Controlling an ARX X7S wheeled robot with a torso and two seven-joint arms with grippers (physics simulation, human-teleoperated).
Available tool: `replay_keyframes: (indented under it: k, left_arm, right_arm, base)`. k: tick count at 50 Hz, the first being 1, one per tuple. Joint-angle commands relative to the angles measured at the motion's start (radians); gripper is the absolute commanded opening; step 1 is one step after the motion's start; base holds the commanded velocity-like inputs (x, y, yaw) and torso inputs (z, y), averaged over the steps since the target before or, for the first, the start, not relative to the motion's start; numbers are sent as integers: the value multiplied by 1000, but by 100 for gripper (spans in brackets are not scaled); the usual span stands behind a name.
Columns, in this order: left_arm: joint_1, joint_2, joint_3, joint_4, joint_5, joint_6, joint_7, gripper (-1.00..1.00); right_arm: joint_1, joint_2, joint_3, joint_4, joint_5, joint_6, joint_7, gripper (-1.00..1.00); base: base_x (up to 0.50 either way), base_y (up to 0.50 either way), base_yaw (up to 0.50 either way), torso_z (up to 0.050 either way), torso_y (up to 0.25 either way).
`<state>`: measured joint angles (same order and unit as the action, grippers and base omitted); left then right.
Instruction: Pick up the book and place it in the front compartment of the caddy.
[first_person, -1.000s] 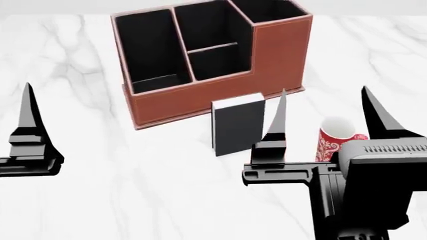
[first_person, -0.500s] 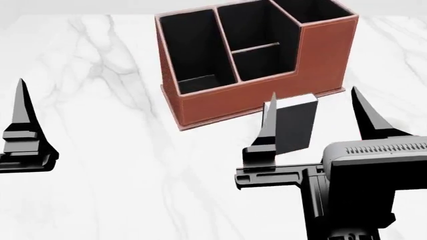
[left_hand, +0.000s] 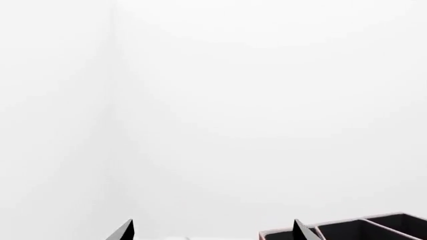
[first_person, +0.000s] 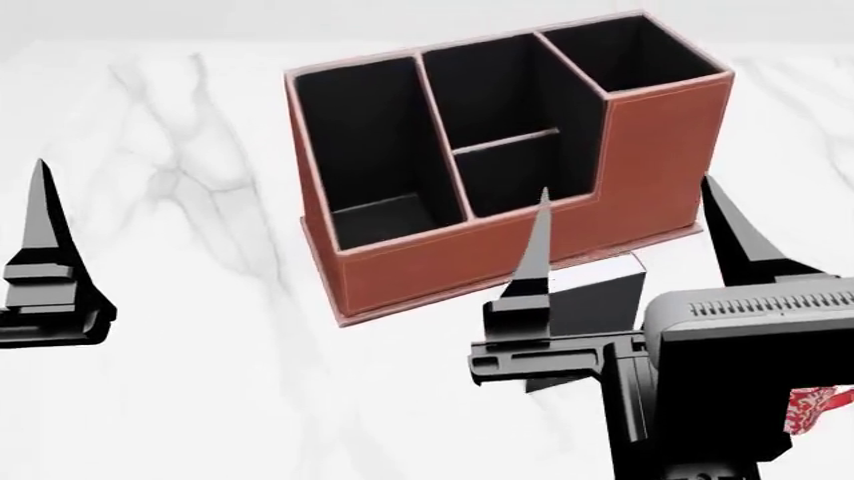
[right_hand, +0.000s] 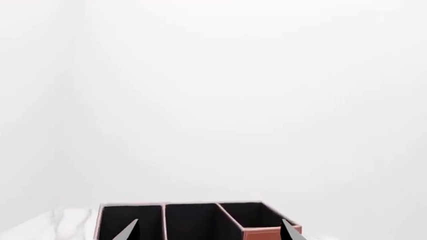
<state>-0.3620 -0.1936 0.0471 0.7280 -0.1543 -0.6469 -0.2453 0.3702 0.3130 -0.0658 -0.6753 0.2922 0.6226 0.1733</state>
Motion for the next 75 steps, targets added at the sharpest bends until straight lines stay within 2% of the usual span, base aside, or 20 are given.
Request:
replay_keyframes:
  k: [1, 52, 69, 75]
  left_arm:
    - [-1, 12, -20, -11, 14, 15, 11, 100]
    - [-3, -14, -22, -13, -19, 20, -19, 100]
    - [-1, -20, -18, -15, -28, 24, -28, 100]
    - [2, -24, -17, -20, -31, 30, -30, 100]
  right_arm:
    - [-8, -15, 18, 2, -16, -15, -20, 100]
    - [-2, 0, -5, 17, -16, -13, 10, 100]
    - [-12, 20, -21, 16, -22, -32, 3, 100]
    - [31, 57, -20, -21, -6, 56, -5, 100]
  base:
    - [500, -51, 0, 0, 0]
    - [500, -47, 0, 0, 1]
    - [0, 0, 0, 0, 1]
    - [0, 0, 0, 0, 0]
